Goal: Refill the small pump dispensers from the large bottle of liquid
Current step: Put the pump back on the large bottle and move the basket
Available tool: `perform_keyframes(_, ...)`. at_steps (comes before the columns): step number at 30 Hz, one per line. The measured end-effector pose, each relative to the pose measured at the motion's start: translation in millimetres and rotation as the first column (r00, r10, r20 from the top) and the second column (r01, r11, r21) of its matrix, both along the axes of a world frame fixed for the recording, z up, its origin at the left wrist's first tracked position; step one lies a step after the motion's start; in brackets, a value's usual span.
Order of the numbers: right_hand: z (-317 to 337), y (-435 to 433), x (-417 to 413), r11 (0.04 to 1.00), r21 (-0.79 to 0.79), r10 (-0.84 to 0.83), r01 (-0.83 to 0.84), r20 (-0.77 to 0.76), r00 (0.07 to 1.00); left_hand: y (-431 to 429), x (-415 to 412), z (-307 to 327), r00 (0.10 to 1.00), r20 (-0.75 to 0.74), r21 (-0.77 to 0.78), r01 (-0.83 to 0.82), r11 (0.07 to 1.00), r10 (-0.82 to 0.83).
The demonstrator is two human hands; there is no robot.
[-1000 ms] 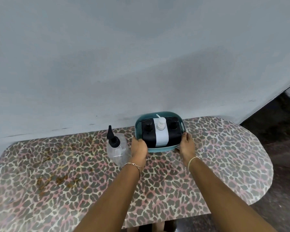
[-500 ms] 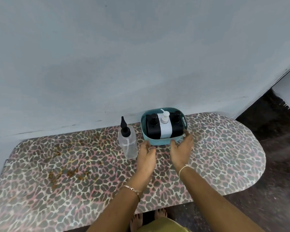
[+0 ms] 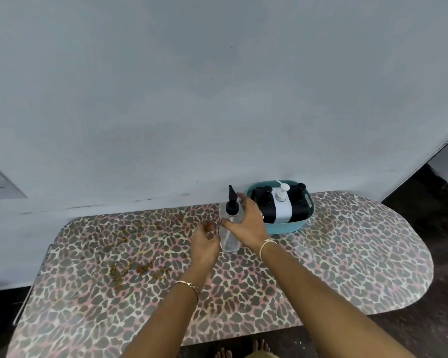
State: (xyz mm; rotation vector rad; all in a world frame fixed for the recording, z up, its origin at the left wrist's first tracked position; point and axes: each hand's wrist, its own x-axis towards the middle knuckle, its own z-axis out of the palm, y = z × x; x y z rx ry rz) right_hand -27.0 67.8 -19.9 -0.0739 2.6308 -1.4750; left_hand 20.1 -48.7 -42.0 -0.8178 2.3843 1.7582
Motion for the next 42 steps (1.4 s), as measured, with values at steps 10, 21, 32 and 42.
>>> perform_keyframes(10,-2,3,9,0.993,-0.093,0.067,-0.068,-0.022,0.998,-5,-15,-1,0.946,-0.094,0.079,0.317,0.945,-0.31)
perform_keyframes(21,37,99,69,0.948,-0.282,-0.17,0.151,-0.045,0.984,70,-4,18,0.737,-0.272,-0.111,0.615,0.781,-0.619)
perform_keyframes(32,60,194,55,0.914,-0.191,-0.382,0.357,-0.116,0.917,193,-42,32,0.651,-0.318,-0.104,0.698,0.708,-0.689)
perform_keyframes(42,39,263,-33,0.946,-0.113,-0.304,0.305,0.026,0.952,253,-126,35,0.674,-0.296,-0.111,0.68,0.725,-0.677)
